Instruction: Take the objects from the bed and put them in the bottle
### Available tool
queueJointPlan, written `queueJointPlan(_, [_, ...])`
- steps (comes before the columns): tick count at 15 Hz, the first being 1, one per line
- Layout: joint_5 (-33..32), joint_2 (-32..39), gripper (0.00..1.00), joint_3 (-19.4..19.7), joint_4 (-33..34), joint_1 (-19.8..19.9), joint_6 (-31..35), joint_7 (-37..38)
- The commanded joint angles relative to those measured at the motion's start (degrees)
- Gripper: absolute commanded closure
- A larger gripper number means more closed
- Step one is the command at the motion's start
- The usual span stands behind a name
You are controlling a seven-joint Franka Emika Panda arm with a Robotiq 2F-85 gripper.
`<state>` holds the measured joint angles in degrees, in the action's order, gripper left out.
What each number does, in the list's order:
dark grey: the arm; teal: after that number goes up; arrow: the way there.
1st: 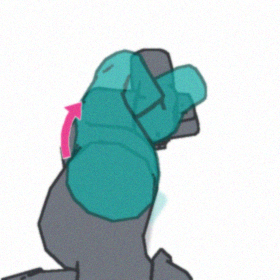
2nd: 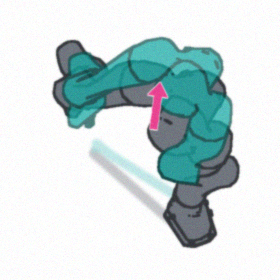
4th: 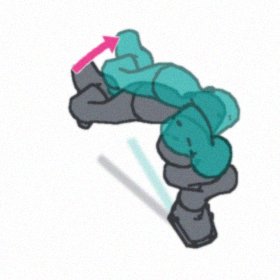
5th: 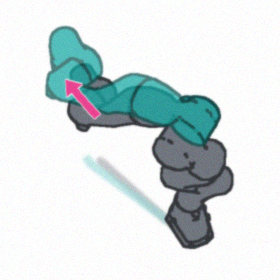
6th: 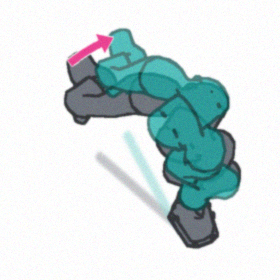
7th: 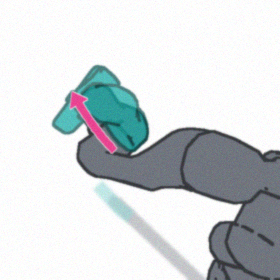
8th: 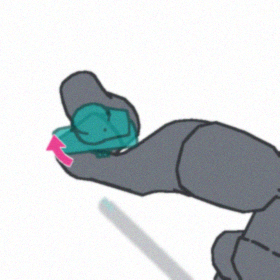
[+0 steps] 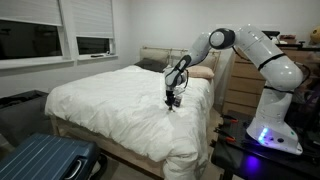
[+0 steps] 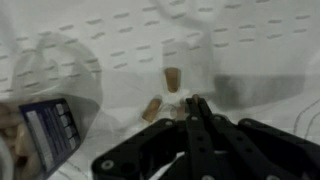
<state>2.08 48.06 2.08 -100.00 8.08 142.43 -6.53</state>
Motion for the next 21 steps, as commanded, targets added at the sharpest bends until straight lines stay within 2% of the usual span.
queueJointPlan(1, [-0.63, -5.67, 0.99, -0.32, -2.98, -0.80, -3.68, 0.23])
queueJointPlan(8, [-0.06, -16.17, 0.99, 0.39, -9.01, -1.73, -9.06, 1.79])
queueJointPlan(17, [-0.43, -30.08, 0.99, 4.05, -21.47, -0.11, -8.62, 2.91])
queueJointPlan(21, [-1.35, -33.23, 0.99, 6.70, -24.53, 1.10, -6.36, 2.67])
